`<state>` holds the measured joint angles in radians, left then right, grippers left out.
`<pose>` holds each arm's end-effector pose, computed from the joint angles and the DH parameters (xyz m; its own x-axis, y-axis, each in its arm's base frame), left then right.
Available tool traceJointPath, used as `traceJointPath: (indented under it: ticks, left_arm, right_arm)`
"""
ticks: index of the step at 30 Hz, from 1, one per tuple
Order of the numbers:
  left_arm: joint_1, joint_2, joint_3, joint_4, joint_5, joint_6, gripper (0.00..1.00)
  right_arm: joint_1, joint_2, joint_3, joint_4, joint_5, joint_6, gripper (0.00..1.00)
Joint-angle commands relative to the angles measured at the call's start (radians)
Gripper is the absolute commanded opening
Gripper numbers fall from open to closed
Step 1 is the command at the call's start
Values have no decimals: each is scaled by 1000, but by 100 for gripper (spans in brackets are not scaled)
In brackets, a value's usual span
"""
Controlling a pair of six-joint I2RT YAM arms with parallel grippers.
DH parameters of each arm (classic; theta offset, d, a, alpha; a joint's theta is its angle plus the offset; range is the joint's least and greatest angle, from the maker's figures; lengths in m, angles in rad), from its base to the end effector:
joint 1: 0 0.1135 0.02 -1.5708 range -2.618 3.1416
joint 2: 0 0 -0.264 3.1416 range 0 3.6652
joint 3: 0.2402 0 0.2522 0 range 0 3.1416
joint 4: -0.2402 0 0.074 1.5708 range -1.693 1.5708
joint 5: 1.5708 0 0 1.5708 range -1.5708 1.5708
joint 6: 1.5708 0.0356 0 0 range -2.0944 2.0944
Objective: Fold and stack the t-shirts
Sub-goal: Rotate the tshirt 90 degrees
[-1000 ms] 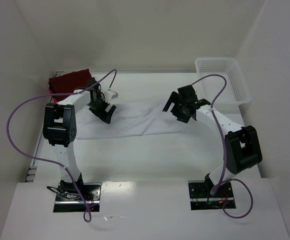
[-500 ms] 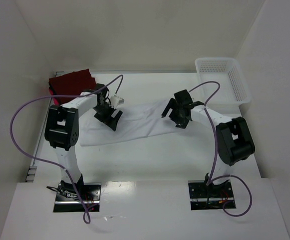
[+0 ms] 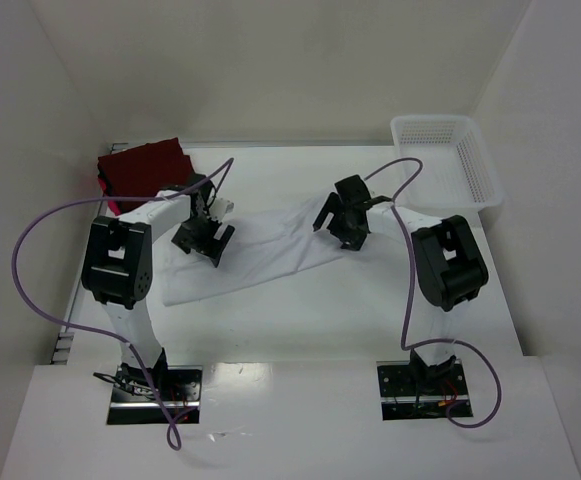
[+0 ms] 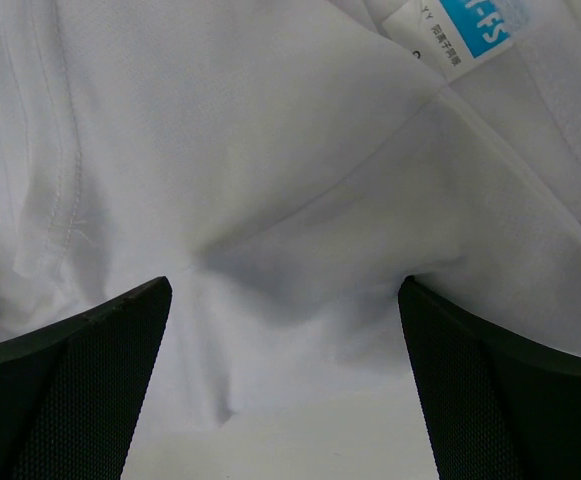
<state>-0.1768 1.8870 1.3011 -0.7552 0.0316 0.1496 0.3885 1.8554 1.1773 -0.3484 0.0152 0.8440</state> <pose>0.3584 -0.0652 0.1722 -0.9206 0.3158 -0.2297 0.3237 0.9461 0.0035 0.3512 0.1432 0.1662 -0.8037 0.4784 -0.3538 0.3448 0.8590 0.3783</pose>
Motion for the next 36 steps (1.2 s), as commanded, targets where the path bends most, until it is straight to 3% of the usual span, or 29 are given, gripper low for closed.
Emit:
traceJointPath:
  ticks: [1,11,15,21,26,36]
  left_arm:
    - [-3,-28,-20,2,-39,-76,100]
    - [-3,15,-31,2,-2,-153,100]
    - [-40,6,-51,2,50,-186,100]
    - [-70,-21,-118,-24,94,-275,100]
    - [-137,-62,-156,-24,191,-382,100]
    - [-296,-11,-172,-50,230,-455,100]
  right_arm:
    - [9,84,80,22,55,-13,100]
    - [-44,206,242,13,100,-81,100]
    - [-60,284,375,-35,111,-128,100]
    - [-60,307,435,-26,102,-154,100]
    - [-60,368,515,-37,93,-212,100]
    - [-60,453,615,-35,58,-226,100]
